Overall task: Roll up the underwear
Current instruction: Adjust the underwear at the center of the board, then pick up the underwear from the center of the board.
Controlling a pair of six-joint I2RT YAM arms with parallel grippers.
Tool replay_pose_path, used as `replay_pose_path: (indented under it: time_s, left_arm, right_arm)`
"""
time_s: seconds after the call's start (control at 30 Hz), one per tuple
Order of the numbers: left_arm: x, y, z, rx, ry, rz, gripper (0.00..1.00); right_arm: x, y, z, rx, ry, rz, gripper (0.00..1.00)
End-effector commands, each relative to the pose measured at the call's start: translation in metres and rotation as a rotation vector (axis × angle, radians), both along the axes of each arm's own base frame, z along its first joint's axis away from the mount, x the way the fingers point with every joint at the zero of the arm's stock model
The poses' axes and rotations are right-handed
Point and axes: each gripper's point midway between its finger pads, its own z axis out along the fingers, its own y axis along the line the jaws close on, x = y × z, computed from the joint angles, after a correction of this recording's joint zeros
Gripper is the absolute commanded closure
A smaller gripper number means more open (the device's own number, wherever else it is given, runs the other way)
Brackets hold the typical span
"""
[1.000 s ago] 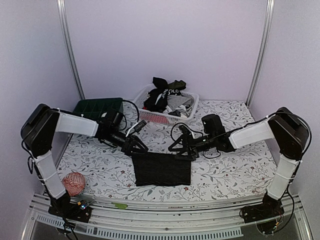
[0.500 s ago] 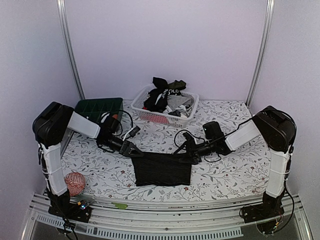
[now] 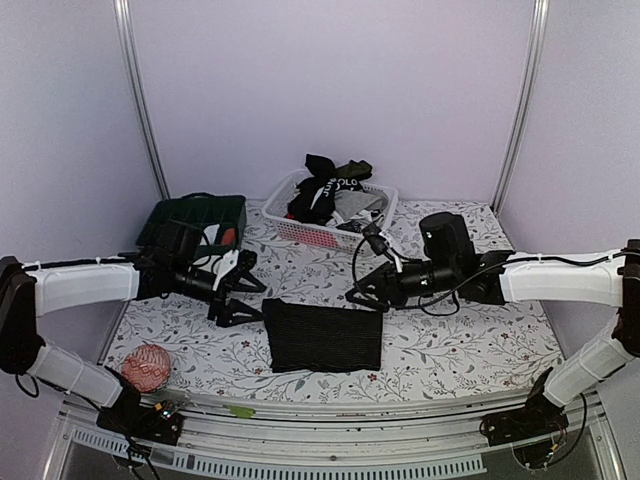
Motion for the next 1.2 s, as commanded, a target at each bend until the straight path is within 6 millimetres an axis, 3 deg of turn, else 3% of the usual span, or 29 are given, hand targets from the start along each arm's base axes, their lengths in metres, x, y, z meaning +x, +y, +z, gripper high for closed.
replay_pose_path:
  time_s: [0.0,0.17,0.3,0.7,0.9,1.17]
  left_arm:
    - [-0.045,-0.004,-0.044,0.182,-0.249,-0.149,0.29]
    - [-0.077,-0.013,-0.068,0.255,-0.371,-0.215,0.35]
    - [-0.081,-0.015,-0.075,0.285,-0.394,-0.234,0.37]
    - [-0.088,-0.015,-0.073,0.272,-0.388,-0.263,0.41]
    - [-0.089,-0.015,-0.073,0.269,-0.379,-0.266,0.42]
    - [-0.09,-0.017,-0.07,0.257,-0.39,-0.279,0.43]
  right_arm:
    - [-0.027,-0.018,-0.058,-0.307,-0.269,0.104,0.5]
    - [-0.061,-0.018,-0.088,-0.425,-0.375,0.215,0.63]
    - [-0.082,-0.026,-0.115,-0.525,-0.407,0.279,0.68]
    - [-0.093,-0.044,-0.157,-0.688,-0.476,0.327,0.75]
    - [-0.082,-0.047,-0.16,-0.726,-0.512,0.281,0.75]
    - [-0.088,-0.048,-0.14,-0.668,-0.529,0.274,0.72]
